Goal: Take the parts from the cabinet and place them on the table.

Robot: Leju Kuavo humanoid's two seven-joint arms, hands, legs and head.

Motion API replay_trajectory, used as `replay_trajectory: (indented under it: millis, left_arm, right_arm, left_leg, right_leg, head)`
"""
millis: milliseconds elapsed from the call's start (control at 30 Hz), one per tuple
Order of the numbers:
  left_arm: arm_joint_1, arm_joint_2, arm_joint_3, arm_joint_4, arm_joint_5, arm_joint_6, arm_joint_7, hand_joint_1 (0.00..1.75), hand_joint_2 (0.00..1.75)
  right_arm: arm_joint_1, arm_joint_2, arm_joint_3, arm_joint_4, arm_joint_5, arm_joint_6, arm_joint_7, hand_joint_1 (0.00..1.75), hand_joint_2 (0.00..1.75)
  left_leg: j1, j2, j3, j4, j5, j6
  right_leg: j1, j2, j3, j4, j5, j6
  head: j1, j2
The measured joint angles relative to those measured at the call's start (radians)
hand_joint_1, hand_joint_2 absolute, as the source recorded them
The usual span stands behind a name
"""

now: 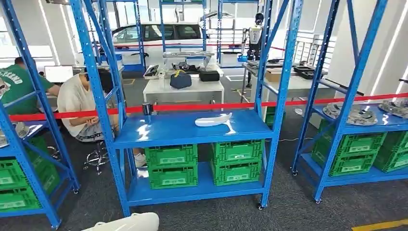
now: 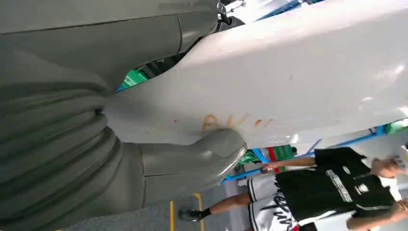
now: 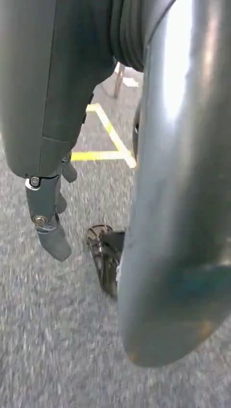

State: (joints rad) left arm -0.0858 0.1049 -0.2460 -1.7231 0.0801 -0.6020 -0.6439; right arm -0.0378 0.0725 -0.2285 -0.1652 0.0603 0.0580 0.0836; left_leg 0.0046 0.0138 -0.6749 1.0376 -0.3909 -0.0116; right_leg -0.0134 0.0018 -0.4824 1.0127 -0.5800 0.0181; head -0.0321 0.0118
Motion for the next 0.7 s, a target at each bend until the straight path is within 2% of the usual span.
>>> replay_trajectory:
  millis: [67, 100, 133, 167, 200, 233, 267, 300, 333, 367, 400, 433, 467, 500, 533, 567, 600, 633, 667, 700]
  left_arm:
    - [0.001, 0.000, 0.002, -0.002, 0.002, 0.002, 0.003, 1.75, 1.75]
    - [0.004, 0.001, 0.003, -0.002, 0.003, 0.002, 0.005, 1.75, 1.75]
    - [0.007, 0.002, 0.006, -0.002, 0.004, 0.003, 0.008, 1.75, 1.75]
    - [0.008, 0.002, 0.009, -0.002, 0.008, 0.003, 0.010, 1.75, 1.75]
    - [0.008, 0.002, 0.012, -0.002, 0.014, 0.003, 0.015, 1.75, 1.75]
    - [0.008, 0.002, 0.015, -0.001, 0.018, 0.003, 0.019, 1.75, 1.75]
    - [0.009, 0.002, 0.017, -0.001, 0.020, 0.003, 0.020, 1.75, 1.75]
    - [0.009, 0.002, 0.019, 0.000, 0.022, 0.003, 0.023, 1.75, 1.75]
    - [0.009, 0.002, 0.020, 0.001, 0.026, 0.003, 0.027, 1.75, 1.75]
    - [0.009, 0.002, 0.021, 0.001, 0.029, 0.003, 0.029, 1.75, 1.75]
    - [0.009, 0.002, 0.025, 0.001, 0.035, 0.003, 0.032, 1.75, 1.75]
    - [0.009, 0.002, 0.028, 0.000, 0.037, 0.003, 0.034, 1.75, 1.75]
    - [0.009, 0.002, 0.031, -0.002, 0.038, 0.003, 0.034, 1.75, 1.75]
    - [0.007, 0.001, 0.034, -0.003, 0.042, 0.003, 0.032, 1.75, 1.75]
    - [0.008, 0.001, 0.038, -0.002, 0.044, 0.003, 0.034, 1.75, 1.75]
    - [0.009, 0.001, 0.041, -0.001, 0.046, 0.003, 0.034, 1.75, 1.75]
    - [0.010, 0.000, 0.042, -0.001, 0.046, 0.002, 0.034, 1.75, 1.75]
    - [0.009, 0.000, 0.043, 0.000, 0.046, 0.002, 0.034, 1.75, 1.75]
    - [0.010, -0.001, 0.044, 0.000, 0.046, 0.003, 0.037, 1.75, 1.75]
    - [0.012, -0.003, 0.045, 0.000, 0.046, 0.003, 0.040, 1.75, 1.75]
  right_arm:
    - [0.003, 0.000, 0.000, 0.000, -0.002, 0.000, -0.001, 0.00, 0.00]
    - [0.004, 0.000, 0.000, 0.000, -0.005, 0.000, -0.002, 0.00, 0.00]
    - [0.002, 0.000, 0.000, 0.000, -0.006, 0.000, -0.001, 0.00, 0.00]
    - [0.002, -0.001, 0.000, 0.000, -0.006, 0.000, 0.000, 0.00, 0.00]
    - [0.003, -0.001, 0.000, 0.000, -0.006, 0.003, 0.002, 0.00, 0.00]
    - [0.003, -0.001, 0.000, 0.000, -0.006, 0.006, 0.003, 0.00, 0.00]
    - [0.003, -0.001, 0.000, 0.000, -0.006, 0.010, 0.002, 0.00, 0.00]
    - [0.003, -0.001, 0.000, 0.000, -0.006, 0.012, -0.002, 0.00, 0.00]
    - [0.003, -0.001, 0.000, 0.000, -0.006, 0.012, -0.003, 0.00, 0.00]
    - [0.003, -0.001, 0.000, 0.000, -0.006, 0.012, -0.003, 0.00, 0.00]
    - [0.003, -0.001, 0.000, 0.000, -0.004, 0.012, 0.000, 0.00, 0.00]
    - [0.002, 0.000, 0.000, 0.000, 0.000, 0.016, 0.000, 0.00, 0.00]
    - [0.004, 0.001, 0.000, 0.000, 0.003, 0.019, -0.001, 0.00, 0.00]
    - [0.004, 0.001, 0.000, 0.000, 0.004, 0.024, -0.002, 0.00, 0.00]
    - [0.003, 0.001, 0.000, 0.000, 0.005, 0.026, -0.002, 0.00, 0.00]
    - [0.004, 0.002, 0.000, 0.000, 0.006, 0.027, -0.002, 0.00, 0.00]
    - [0.008, 0.002, 0.000, 0.000, 0.006, 0.027, -0.002, 0.00, 0.00]
    - [0.010, 0.001, 0.000, 0.000, 0.006, 0.027, -0.002, 0.00, 0.00]
    - [0.013, 0.001, 0.000, 0.000, 0.006, 0.026, -0.001, 0.00, 0.00]
    - [0.014, 0.002, 0.000, 0.000, 0.006, 0.025, -0.002, 0.00, 0.00]
  left_leg:
    - [0.004, 0.000, 0.000, -0.009, 0.023, -0.013]
    - [0.009, -0.002, -0.006, -0.009, 0.024, -0.019]
    - [0.009, -0.005, -0.019, 0.013, -0.027, -0.024]
    - [0.010, -0.007, -0.036, 0.057, -0.096, -0.028]
    - [0.010, -0.008, -0.047, 0.126, -0.166, -0.032]
    - [0.010, -0.009, -0.055, 0.196, -0.212, -0.034]
    - [0.010, -0.009, -0.057, 0.261, -0.229, -0.035]
    - [0.010, -0.009, -0.049, 0.296, -0.209, -0.034]
    - [0.009, -0.010, -0.020, 0.290, -0.166, -0.030]
    - [0.008, -0.010, 0.021, 0.251, -0.130, -0.024]
    - [0.006, -0.011, 0.085, 0.178, -0.116, -0.016]
    - [0.003, -0.014, 0.165, 0.084, -0.141, -0.006]
    - [-0.006, -0.015, 0.248, -0.024, -0.186, 0.001]
    - [-0.007, -0.015, 0.260, -0.065, -0.204, 0.003]
    - [-0.013, -0.015, 0.245, -0.063, -0.193, 0.007]
    - [-0.018, -0.015, 0.238, -0.061, -0.185, 0.017]
    - [-0.014, -0.014, 0.229, -0.068, -0.168, 0.027]
    - [-0.009, -0.006, 0.216, -0.070, -0.152, 0.038]
    - [-0.008, -0.007, 0.199, -0.069, -0.137, 0.049]
    - [-0.008, -0.006, 0.179, -0.069, -0.122, 0.049]
  right_leg:
    - [0.005, -0.001, -0.009, 0.005, 0.014, -0.017]
    - [-0.001, -0.007, -0.021, 0.002, 0.030, -0.029]
    - [-0.001, -0.011, -0.035, 0.002, 0.043, -0.036]
    - [-0.001, -0.012, -0.051, 0.002, 0.056, -0.045]
    - [0.000, -0.013, -0.066, 0.002, 0.070, -0.046]
    - [0.003, -0.013, -0.082, 0.003, 0.084, -0.047]
    - [0.005, -0.013, -0.102, 0.004, 0.099, -0.047]
    - [0.007, -0.014, -0.118, 0.005, 0.114, -0.046]
    - [0.009, -0.015, -0.140, 0.006, 0.130, -0.045]
    - [0.012, -0.015, -0.159, 0.008, 0.144, -0.043]
    - [0.013, -0.015, -0.176, 0.008, 0.158, -0.041]
    - [0.012, -0.014, -0.181, 0.011, 0.169, -0.039]
    - [0.018, -0.012, -0.187, 0.011, 0.176, -0.033]
    - [0.015, -0.014, -0.188, 0.009, 0.189, -0.028]
    - [0.009, -0.014, -0.189, 0.002, 0.205, -0.023]
    - [0.006, -0.014, -0.190, -0.006, 0.219, -0.014]
    - [0.010, -0.012, -0.193, -0.013, 0.232, -0.005]
    - [0.004, -0.007, -0.203, 0.002, 0.199, -0.003]
    - [0.004, -0.006, -0.219, 0.046, 0.128, -0.002]
    - [0.003, -0.005, -0.237, 0.120, 0.051, 0.002]
  head:
    - [0.000, 0.000]
    - [-0.001, 0.000]
    - [-0.001, -0.002]
    - [-0.002, -0.001]
    - [-0.003, -0.001]
    - [-0.003, -0.001]
    - [-0.004, -0.001]
    - [-0.005, -0.001]
    - [-0.004, -0.001]
    - [-0.005, -0.001]
    - [-0.004, -0.001]
    - [-0.005, -0.001]
    - [-0.005, 0.000]
    - [-0.004, -0.001]
    - [-0.003, 0.000]
    - [-0.005, -0.001]
    - [-0.005, -0.001]
    - [-0.006, -0.001]
    - [-0.004, -0.001]
    - [-0.001, -0.001]
